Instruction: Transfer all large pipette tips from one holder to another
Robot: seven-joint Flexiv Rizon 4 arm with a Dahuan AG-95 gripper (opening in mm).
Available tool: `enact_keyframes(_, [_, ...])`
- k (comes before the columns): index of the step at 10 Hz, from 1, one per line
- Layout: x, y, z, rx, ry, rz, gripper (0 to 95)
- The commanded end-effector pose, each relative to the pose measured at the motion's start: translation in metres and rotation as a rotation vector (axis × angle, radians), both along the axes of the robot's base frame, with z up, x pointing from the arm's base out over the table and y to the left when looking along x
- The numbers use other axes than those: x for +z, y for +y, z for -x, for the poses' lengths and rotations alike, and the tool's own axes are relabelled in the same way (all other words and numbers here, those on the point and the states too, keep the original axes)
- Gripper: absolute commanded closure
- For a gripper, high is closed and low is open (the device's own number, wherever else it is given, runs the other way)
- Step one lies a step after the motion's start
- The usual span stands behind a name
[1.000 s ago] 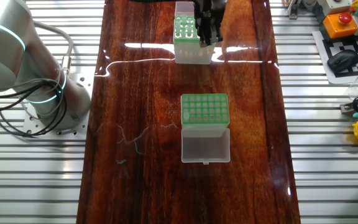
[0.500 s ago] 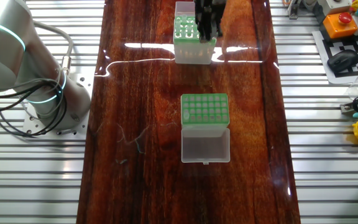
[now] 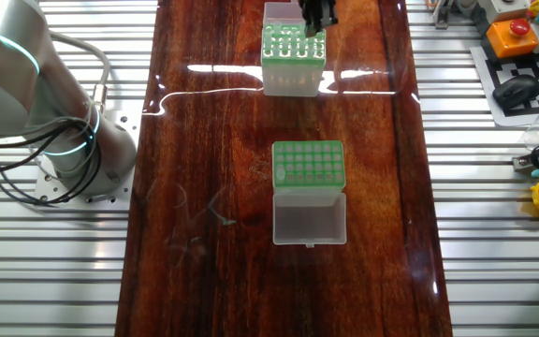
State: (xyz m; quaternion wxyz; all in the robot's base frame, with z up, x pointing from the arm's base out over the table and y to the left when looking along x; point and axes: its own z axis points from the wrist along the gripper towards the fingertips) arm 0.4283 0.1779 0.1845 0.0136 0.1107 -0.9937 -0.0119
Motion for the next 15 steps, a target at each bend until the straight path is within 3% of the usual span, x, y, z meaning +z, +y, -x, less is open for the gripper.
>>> enact_keyframes(1, [-0.009, 0.016, -0.009, 0.001, 0.01, -0.074, 76.0])
enact_keyframes(3, [-0.017, 0.032, -0.021, -0.019, 0.011, -0.07, 76.0])
enact_keyframes(6, [-0.019, 0.039, -0.037, -0.045, 0.017, -0.076, 76.0])
enact_keyframes(10, [-0.025, 0.041, -0.038, -0.054, 0.017, -0.065, 76.0])
enact_keyframes(15, [-0.032, 0.037, -0.029, -0.035, 0.012, -0.053, 76.0])
